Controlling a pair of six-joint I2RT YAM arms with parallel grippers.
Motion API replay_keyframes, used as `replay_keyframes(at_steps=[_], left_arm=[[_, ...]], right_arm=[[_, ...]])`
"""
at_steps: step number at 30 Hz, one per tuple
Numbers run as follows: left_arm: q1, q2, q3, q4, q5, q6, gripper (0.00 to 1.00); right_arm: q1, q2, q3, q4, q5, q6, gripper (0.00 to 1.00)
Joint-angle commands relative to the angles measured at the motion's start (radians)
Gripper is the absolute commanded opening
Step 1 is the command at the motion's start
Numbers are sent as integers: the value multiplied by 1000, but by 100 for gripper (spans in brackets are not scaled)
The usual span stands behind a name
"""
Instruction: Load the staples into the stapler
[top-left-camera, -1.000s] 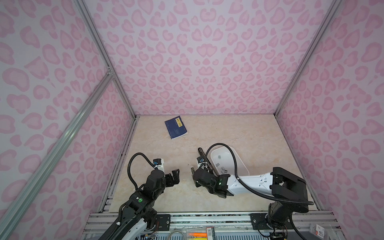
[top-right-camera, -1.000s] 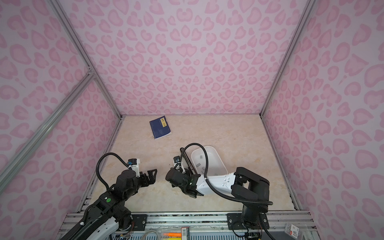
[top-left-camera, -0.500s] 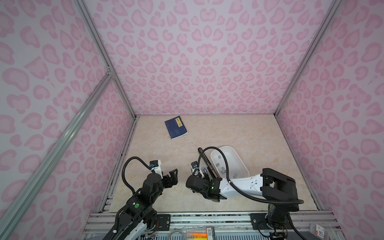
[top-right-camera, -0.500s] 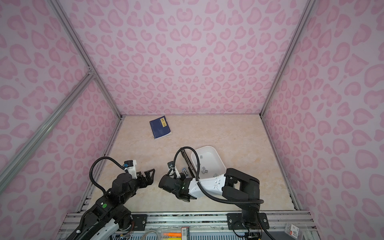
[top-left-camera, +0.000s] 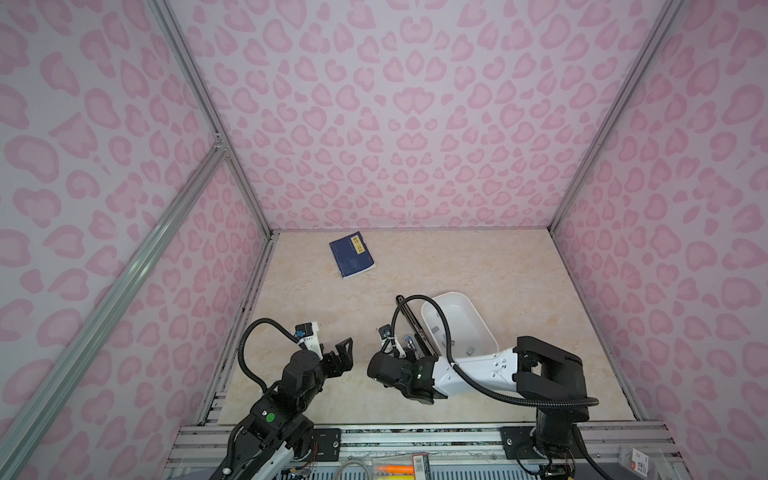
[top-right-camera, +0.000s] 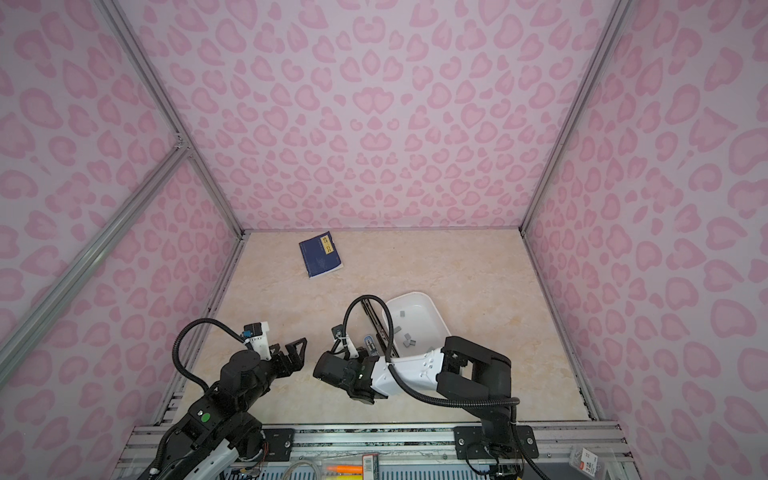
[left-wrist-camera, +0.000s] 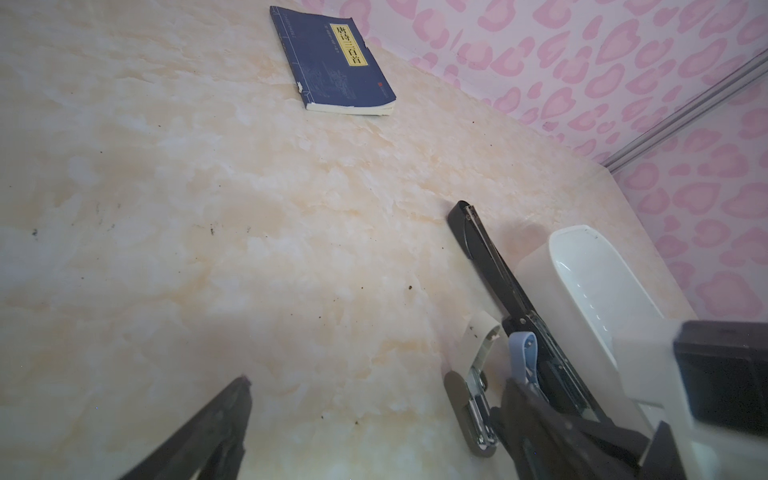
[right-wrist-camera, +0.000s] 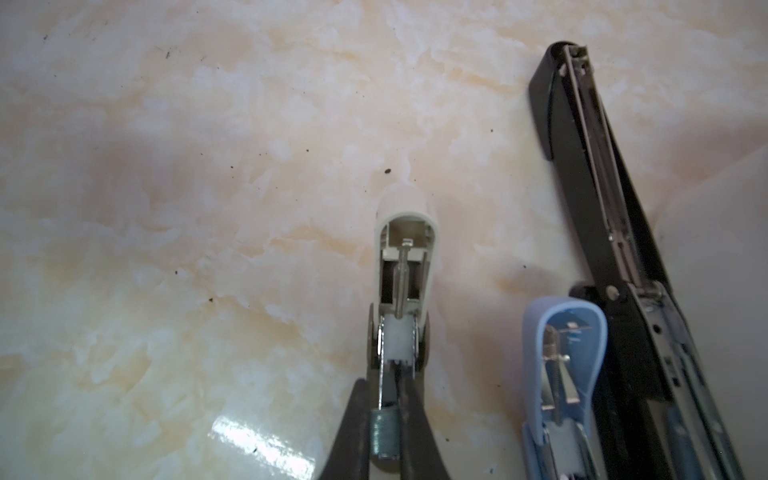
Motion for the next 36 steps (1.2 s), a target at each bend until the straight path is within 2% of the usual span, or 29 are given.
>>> replay_keyframes(at_steps=[1, 36], left_arm=[[0, -1, -3, 6, -11, -2, 95], [0, -13, -7, 7, -5, -2, 94]], right_arm=[[2, 15, 6, -19, 28, -4, 8], [2, 49, 21, -41, 46, 7, 7]])
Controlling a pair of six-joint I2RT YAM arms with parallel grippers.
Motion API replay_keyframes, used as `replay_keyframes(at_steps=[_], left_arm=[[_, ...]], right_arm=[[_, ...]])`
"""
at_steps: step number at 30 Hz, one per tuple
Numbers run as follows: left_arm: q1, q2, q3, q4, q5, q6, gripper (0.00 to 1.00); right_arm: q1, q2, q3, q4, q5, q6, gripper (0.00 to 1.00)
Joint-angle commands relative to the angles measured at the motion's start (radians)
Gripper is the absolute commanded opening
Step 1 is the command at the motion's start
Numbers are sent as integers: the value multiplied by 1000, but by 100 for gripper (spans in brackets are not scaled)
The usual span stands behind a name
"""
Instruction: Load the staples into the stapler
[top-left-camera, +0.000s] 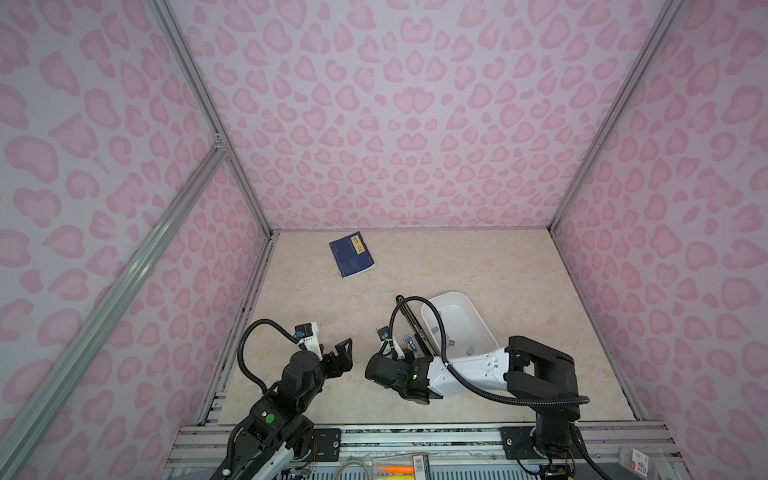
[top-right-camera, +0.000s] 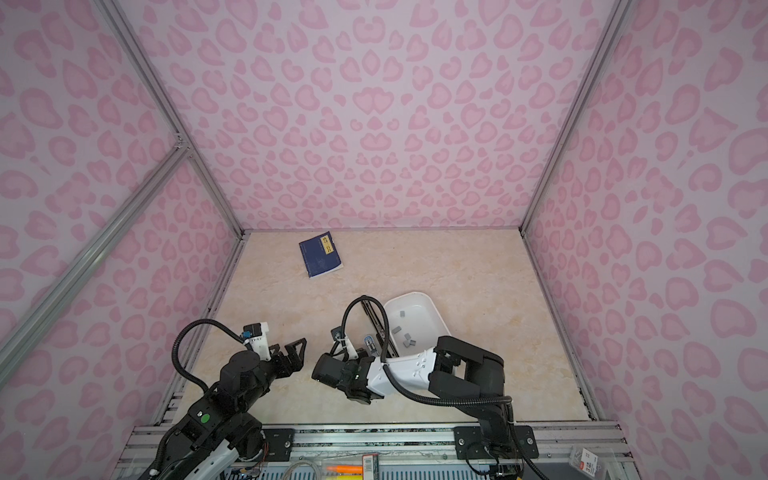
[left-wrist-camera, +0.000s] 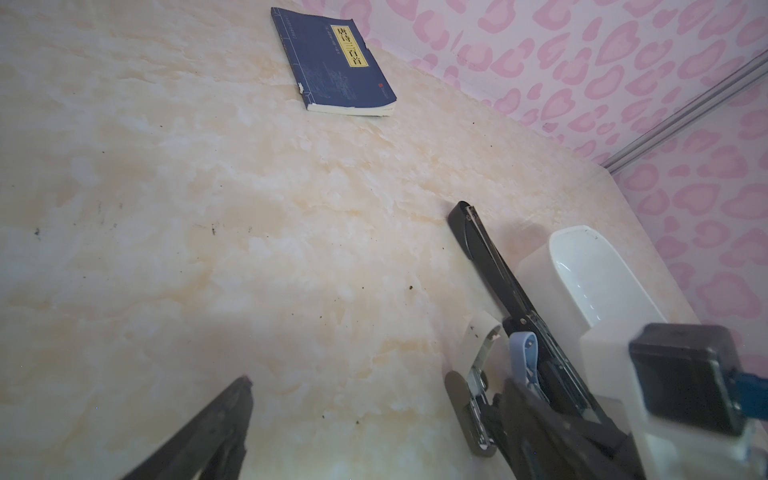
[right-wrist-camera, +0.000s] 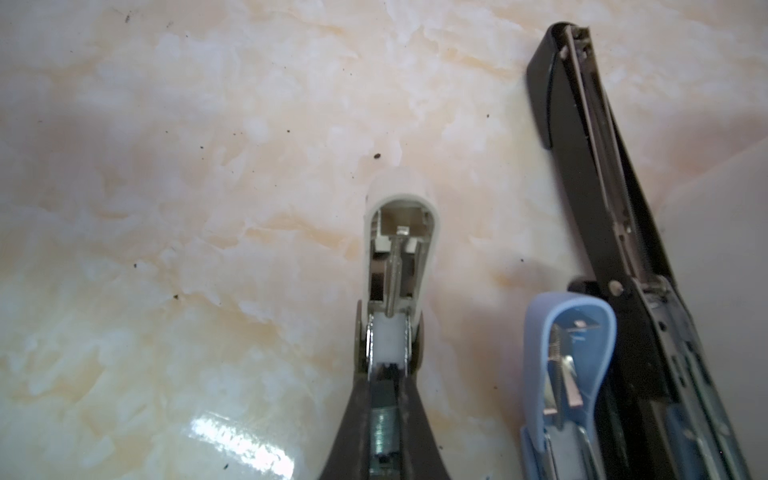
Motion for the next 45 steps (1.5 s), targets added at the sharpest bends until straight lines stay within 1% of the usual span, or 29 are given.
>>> replay_keyframes(at_steps=[1, 26, 28, 34, 45], left_arm=[[0, -3, -4, 6, -3, -2, 94], [0, -5, -6, 6, -3, -4, 94], [0, -6, -6, 5, -2, -4, 94], [0, -7, -6, 4, -1, -4, 94], [0, -7, -6, 4, 0, -4, 94]], right_arm=[[2, 10, 6, -11, 24, 8, 7], [10, 21, 14, -49, 17, 42, 6], [13, 19, 16, -56, 20, 45, 8], [17, 17, 12, -56, 22, 50, 21], [23, -29, -9, -46, 50, 46, 27]])
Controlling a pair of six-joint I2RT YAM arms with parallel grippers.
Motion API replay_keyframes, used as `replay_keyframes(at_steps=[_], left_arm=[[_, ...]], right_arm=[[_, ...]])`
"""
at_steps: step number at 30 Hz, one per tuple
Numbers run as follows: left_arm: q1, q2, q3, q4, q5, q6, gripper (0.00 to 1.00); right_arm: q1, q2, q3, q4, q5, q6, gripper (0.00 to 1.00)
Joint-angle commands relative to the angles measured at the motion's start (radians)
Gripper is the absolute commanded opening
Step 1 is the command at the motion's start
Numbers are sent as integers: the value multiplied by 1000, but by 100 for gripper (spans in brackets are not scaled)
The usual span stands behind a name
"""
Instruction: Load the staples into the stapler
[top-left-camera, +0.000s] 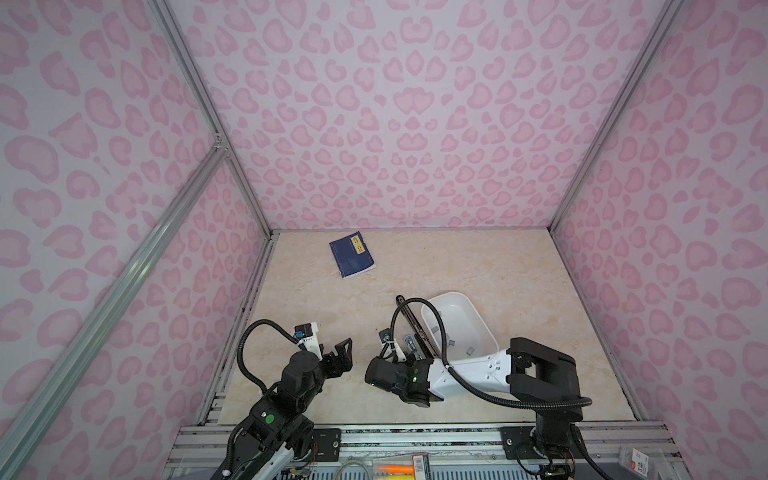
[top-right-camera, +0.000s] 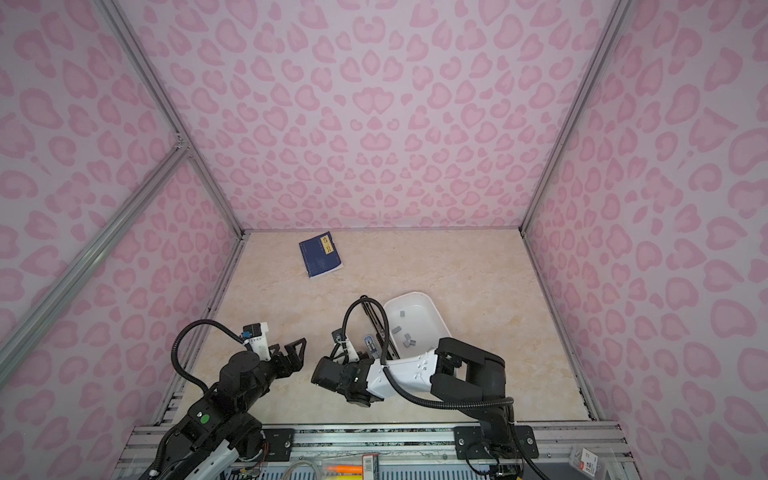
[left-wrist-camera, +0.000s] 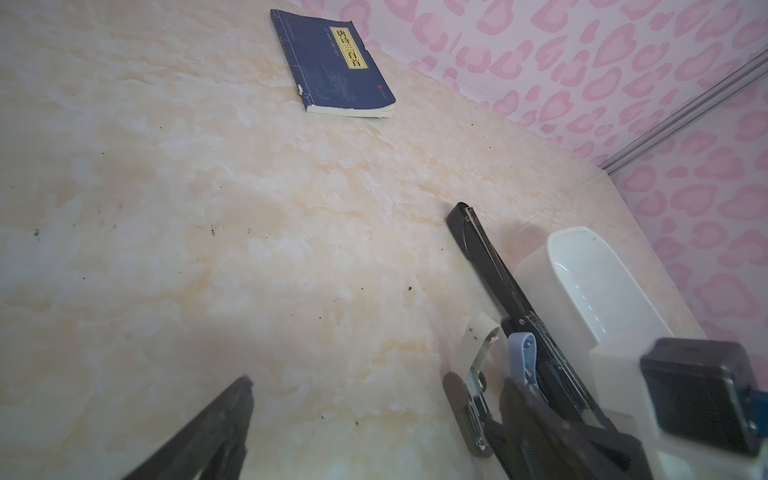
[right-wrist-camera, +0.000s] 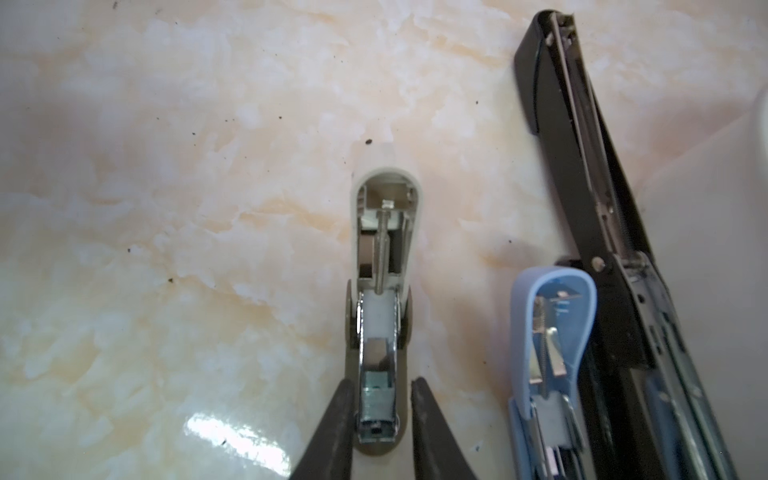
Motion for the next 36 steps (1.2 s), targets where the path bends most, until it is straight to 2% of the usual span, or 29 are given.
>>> replay_keyframes(at_steps=[1, 4, 9, 11, 14, 20, 30, 36], left_arm=[[0, -2, -4, 5, 0, -4, 94], [0, -1, -4, 7, 9, -1, 94], [-1, -19, -9, 36, 66, 10, 95], [-1, -21, -11, 41, 82, -5, 100], [0, -5, -14, 71, 121, -6, 99], [0, 32, 6, 35, 58, 0, 99], [0, 10, -1, 31, 44, 6, 99], [0, 4, -4, 31, 46, 6, 99]], right_arm=[[3, -17, -13, 11, 29, 3, 29], [6, -37, -40, 55, 23, -22, 38], [9, -69, -145, 214, -13, -104, 42], [7, -87, -189, 260, -12, -117, 42], [6, -118, -243, 317, -15, -144, 36], [-19, -157, -275, 355, -44, -168, 30], [-55, -67, -184, 291, -100, -156, 25], [-58, -56, -171, 255, -90, -138, 22]])
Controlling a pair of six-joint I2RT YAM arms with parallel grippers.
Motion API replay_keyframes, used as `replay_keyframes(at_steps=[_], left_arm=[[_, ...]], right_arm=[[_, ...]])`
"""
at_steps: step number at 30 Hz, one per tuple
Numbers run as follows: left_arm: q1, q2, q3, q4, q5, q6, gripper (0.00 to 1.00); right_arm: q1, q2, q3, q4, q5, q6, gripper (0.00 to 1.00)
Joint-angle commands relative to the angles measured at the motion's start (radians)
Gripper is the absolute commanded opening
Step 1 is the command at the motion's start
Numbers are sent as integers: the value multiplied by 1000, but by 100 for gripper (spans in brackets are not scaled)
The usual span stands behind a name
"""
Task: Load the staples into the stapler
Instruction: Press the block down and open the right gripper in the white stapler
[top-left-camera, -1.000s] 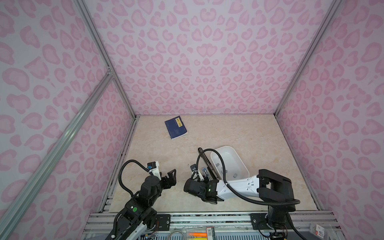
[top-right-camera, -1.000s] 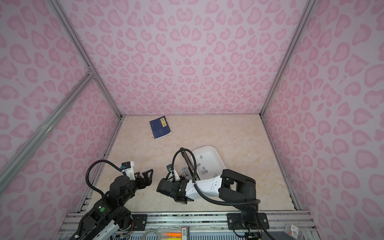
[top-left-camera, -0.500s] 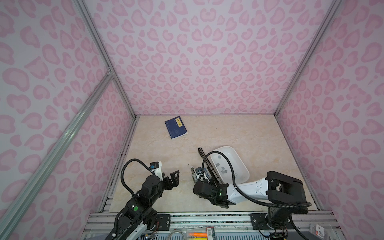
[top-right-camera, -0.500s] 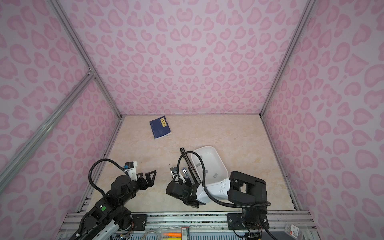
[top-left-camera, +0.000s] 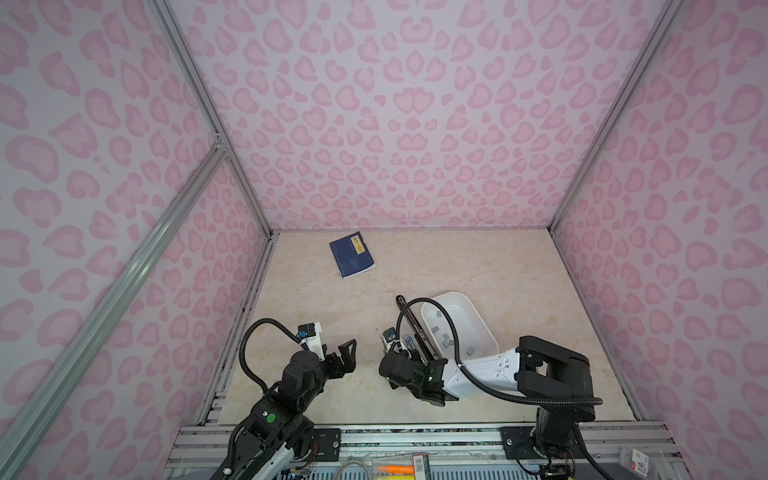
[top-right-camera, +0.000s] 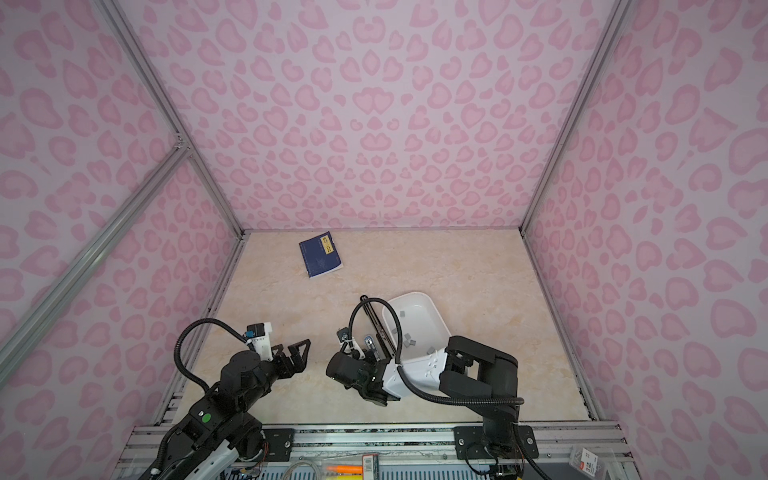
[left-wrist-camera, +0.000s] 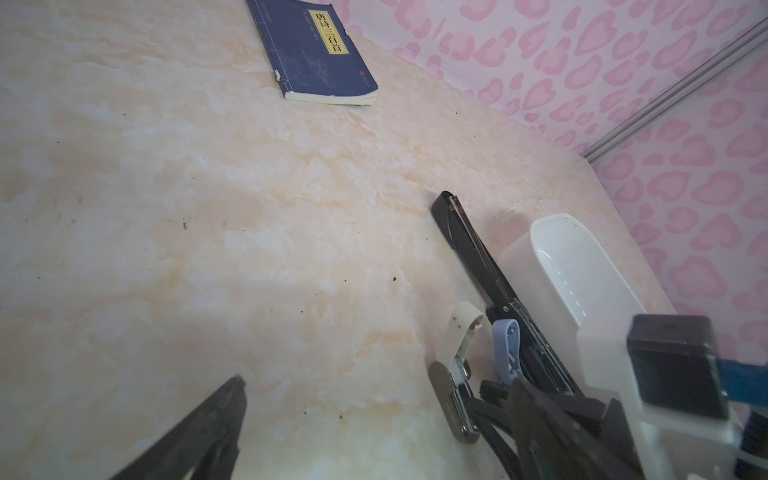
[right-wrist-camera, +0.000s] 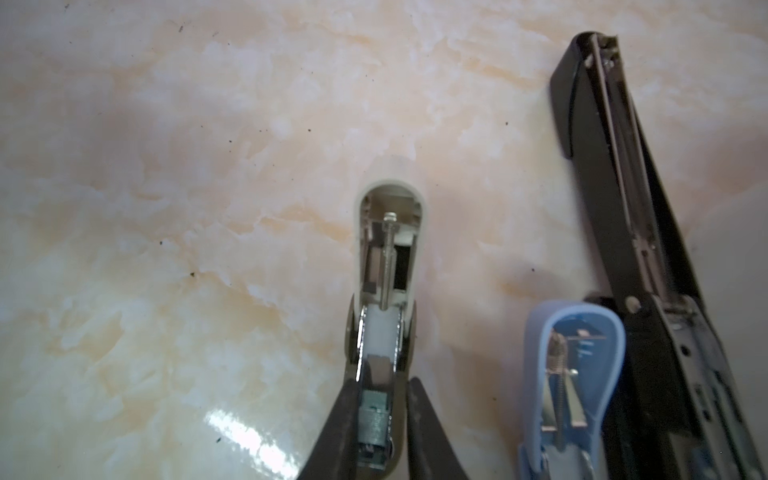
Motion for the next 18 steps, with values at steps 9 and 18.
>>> replay_keyframes(at_steps=[9, 18], left_arm=[[0, -14, 1, 5, 0, 4, 99], [0, -24, -3, 5, 1, 3, 99]], right_arm=[[-5, 17, 4, -47, 24, 33, 20], [-14, -15, 21, -61, 24, 15, 20]])
